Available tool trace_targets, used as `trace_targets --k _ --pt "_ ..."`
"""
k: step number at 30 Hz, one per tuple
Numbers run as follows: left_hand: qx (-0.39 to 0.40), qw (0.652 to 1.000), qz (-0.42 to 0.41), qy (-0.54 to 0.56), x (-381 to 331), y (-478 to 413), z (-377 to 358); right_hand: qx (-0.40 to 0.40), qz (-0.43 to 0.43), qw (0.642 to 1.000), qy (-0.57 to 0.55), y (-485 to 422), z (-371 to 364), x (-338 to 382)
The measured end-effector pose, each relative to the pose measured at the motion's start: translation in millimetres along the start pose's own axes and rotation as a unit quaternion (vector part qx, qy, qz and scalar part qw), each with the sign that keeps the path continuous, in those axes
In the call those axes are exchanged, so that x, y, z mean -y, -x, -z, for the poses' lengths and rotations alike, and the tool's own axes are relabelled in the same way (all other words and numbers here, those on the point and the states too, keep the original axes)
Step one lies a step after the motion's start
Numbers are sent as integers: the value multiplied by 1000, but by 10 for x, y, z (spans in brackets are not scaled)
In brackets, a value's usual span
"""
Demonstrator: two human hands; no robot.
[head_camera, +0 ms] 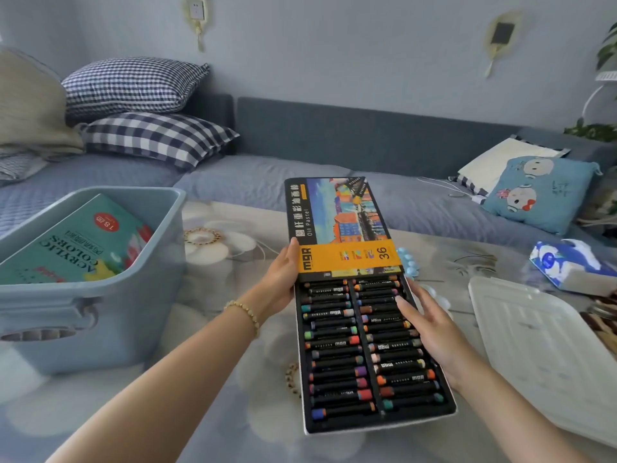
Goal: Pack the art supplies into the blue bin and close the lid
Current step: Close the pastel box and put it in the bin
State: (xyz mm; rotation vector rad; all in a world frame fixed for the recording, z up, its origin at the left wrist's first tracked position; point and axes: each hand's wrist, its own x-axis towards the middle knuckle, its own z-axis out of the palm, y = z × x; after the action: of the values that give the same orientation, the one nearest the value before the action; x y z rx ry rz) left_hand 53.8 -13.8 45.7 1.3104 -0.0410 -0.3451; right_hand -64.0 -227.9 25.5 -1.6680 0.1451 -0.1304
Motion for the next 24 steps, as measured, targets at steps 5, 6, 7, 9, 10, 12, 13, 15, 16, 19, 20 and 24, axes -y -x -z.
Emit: trace_targets --k 5,6,7,9,10,12,13,15,16,19,20,24 --pt "6 1000 4 1 103 40 -44 -19 -21 999 28 -66 -27 13" --pt "3 1000 7 1 121 50 -24 -17 -18 999 30 -72 -31 17" --pt "4 1000 11 0 150 50 2 -12 -17 1000 22 -91 -35 10" --pt "13 1000 20 0 212 63 36 -9 -22 1000 9 -128 -57 -12" --pt "14 1000 27 -1 232 87 45 -6 -29 1000 0 -145 -67 -25" --pt "7 999 35 2 252 105 79 10 -61 998 -28 -184 -89 -66" --pt "1 999 34 2 255 102 98 25 -79 996 -41 -192 -110 -89" --pt "-3 1000 27 -10 246 129 115 47 -99 993 -40 -188 -158 -124" --pt "-1 1000 22 -16 239 148 116 46 -109 992 -36 -190 -177 -142" --pt "2 999 21 -28 270 161 140 40 -138 988 -49 -195 -213 -156" --pt "0 999 22 -26 268 181 145 41 -143 988 -51 -204 -212 -157" --pt "-12 999 15 -31 298 197 174 52 -145 987 -50 -182 -251 -173"
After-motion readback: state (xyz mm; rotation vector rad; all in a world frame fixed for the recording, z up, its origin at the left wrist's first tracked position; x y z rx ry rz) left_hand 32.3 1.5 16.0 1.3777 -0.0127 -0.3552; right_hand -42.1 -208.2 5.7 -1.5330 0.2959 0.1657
